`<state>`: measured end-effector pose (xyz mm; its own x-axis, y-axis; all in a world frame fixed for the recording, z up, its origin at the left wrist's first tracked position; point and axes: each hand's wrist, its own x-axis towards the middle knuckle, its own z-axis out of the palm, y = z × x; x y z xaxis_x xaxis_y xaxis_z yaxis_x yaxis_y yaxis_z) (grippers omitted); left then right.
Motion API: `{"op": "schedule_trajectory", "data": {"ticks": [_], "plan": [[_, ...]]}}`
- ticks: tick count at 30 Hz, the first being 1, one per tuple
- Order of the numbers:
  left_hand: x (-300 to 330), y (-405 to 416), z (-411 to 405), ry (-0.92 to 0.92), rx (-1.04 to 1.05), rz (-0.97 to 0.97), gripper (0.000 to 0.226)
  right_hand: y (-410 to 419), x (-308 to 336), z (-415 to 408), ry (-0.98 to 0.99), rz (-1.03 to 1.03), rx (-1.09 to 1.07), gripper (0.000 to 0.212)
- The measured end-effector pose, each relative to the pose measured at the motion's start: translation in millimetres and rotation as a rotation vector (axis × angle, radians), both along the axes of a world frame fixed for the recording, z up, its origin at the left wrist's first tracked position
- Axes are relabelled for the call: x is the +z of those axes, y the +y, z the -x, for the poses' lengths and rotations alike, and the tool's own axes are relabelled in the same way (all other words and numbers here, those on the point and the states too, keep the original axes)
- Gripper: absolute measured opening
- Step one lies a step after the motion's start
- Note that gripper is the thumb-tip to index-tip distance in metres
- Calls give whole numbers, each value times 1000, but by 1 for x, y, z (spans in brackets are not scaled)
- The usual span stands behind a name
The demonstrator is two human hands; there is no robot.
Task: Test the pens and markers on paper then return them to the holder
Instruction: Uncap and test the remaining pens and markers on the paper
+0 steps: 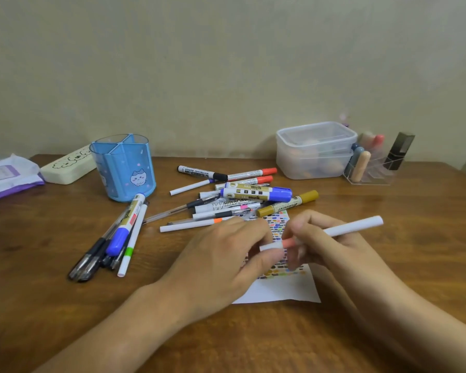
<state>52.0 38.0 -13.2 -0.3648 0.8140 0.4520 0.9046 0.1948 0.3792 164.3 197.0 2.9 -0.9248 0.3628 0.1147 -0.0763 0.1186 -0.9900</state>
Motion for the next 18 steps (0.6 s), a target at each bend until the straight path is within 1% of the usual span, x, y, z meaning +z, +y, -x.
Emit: {"op": "schedule_trajectory", "data": {"ticks": [2,3,5,7,9,12,15,18], "plan": [[-1,1,0,40,-19,9,36,-1,1,-1,-26,25,19,24],[-1,1,1,65,-29,17,37,-2,2,-2,-41,30,29,27],[0,0,2,100,-47,22,37,-3,4,-3,-56,18,45,28],[1,-1,5,90,-65,25,36,-3,8,-3,-54,5,58,22],[3,-1,9,56,-86,52,37,-1,11,-4,-53,13,79,20],[6,-3,13,-6,-124,95,37,-1,12,-3,-61,21,107,24],[12,-4,13,-136,-182,114,36,1,13,-4,-58,34,127,29],[17,-4,14,-258,-237,135,36,0,15,-4,-33,21,170,27]]}}
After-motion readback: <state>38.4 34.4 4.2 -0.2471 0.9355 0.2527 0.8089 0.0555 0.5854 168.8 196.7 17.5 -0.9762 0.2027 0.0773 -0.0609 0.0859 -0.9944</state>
